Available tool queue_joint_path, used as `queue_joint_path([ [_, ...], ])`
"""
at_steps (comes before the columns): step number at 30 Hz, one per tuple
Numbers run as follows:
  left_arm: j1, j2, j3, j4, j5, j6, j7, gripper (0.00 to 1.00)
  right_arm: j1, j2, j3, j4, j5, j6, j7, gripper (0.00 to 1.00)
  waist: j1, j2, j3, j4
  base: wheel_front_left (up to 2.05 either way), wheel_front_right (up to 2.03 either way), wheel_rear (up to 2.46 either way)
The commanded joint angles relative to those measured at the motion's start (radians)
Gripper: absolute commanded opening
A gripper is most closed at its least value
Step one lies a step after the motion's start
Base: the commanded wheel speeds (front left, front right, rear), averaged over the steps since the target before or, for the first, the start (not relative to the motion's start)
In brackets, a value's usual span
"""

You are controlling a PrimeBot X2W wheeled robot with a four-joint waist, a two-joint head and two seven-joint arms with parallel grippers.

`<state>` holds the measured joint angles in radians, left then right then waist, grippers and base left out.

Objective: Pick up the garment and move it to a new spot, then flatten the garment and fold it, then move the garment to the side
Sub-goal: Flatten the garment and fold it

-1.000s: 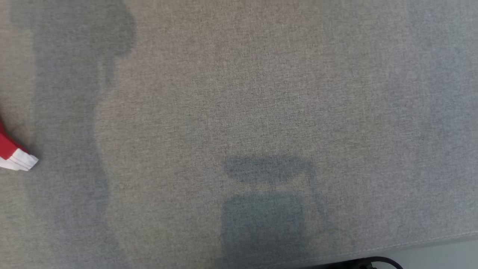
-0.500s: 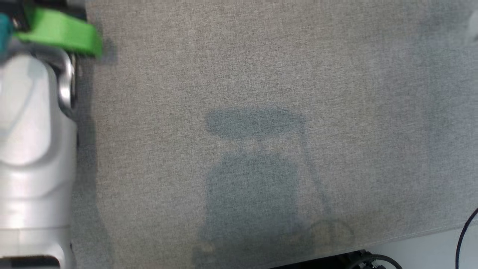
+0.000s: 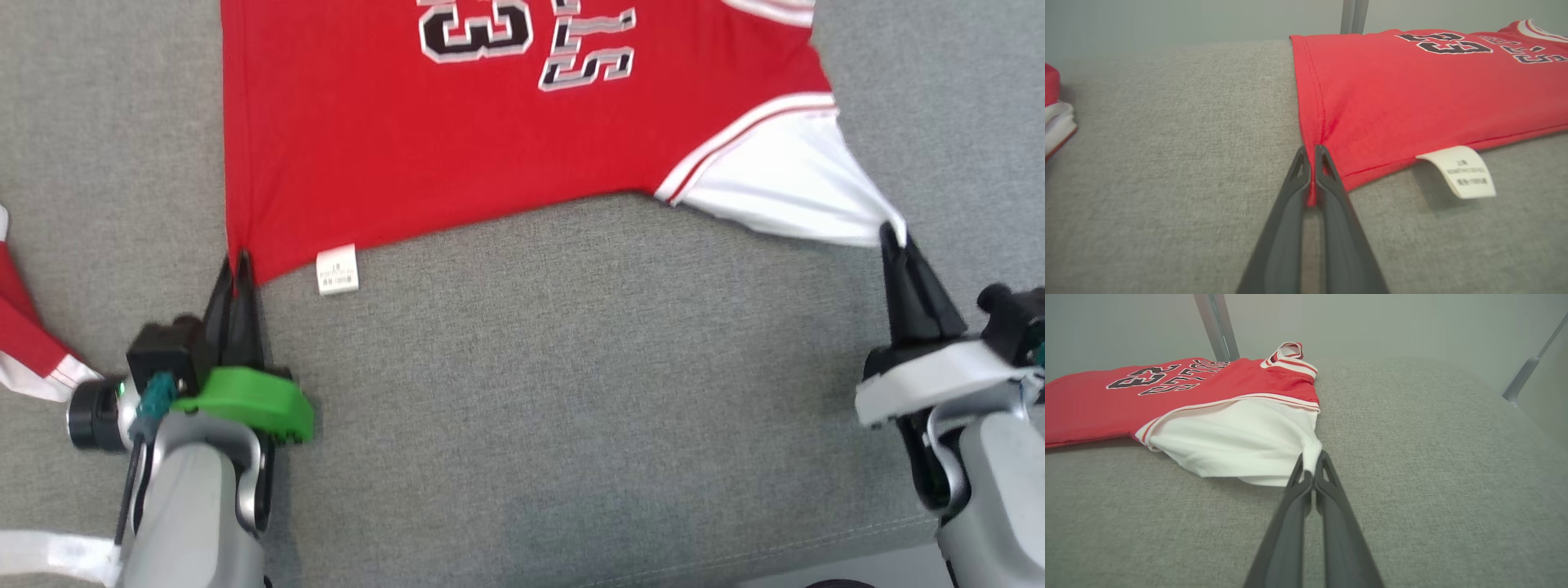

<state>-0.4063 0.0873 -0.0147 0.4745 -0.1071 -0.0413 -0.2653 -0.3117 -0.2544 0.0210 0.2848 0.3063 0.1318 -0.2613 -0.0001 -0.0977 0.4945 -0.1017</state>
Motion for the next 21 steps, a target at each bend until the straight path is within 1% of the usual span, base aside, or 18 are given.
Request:
queue_joint_path([
  [1,0.09,-0.003,0.029,0.01,0.001,0.001,0.002,0.0,0.065,0.007,0.007,0.014,-0.009,-0.002,-0.002,0.0,0.0001,0.0003,-0.173,-0.004,0.0,0.0,0.0],
  [2,0.125,-0.008,0.04,0.01,-0.001,0.001,0.002,0.0,0.092,0.015,0.001,0.023,-0.004,-0.002,-0.002,0.0,0.0001,0.0003,-0.199,-0.006,0.0,0.0,0.0],
  [3,0.125,-0.008,0.04,0.01,-0.001,0.001,0.002,0.0,0.092,0.015,0.001,0.023,-0.004,-0.002,-0.002,0.0,0.0001,0.0003,-0.199,-0.006,0.0,0.0,0.0],
  [7,0.249,-0.024,0.07,0.003,-0.006,-0.004,0.002,0.0,0.189,0.02,0.017,0.05,-0.015,-0.002,-0.002,0.0,0.0001,0.0003,-0.293,-0.005,0.0,0.0,0.0],
  [8,0.276,-0.025,0.066,0.006,0.0,-0.014,0.002,0.0,0.213,0.022,0.016,0.056,-0.011,-0.002,-0.002,0.0,0.0001,0.0003,-0.311,-0.001,0.0,0.0,0.0],
  [10,0.321,-0.028,0.071,0.006,0.007,-0.017,0.002,0.0,0.261,0.034,-0.016,0.066,-0.002,-0.002,-0.002,0.0,0.0001,0.0003,-0.347,0.009,0.0,0.0,0.0],
  [15,0.41,-0.031,0.075,-0.003,0.03,-0.031,0.002,0.0,0.357,0.059,-0.011,0.075,-0.013,-0.002,-0.002,0.0,0.0001,0.0003,-0.387,0.02,0.0,0.0,0.0],
  [21,0.491,-0.033,0.104,-0.008,0.014,-0.033,0.002,0.0,0.437,0.067,-0.019,0.067,-0.02,-0.002,-0.002,0.0,0.0001,0.0003,-0.416,0.026,0.0,0.0,0.0],
])
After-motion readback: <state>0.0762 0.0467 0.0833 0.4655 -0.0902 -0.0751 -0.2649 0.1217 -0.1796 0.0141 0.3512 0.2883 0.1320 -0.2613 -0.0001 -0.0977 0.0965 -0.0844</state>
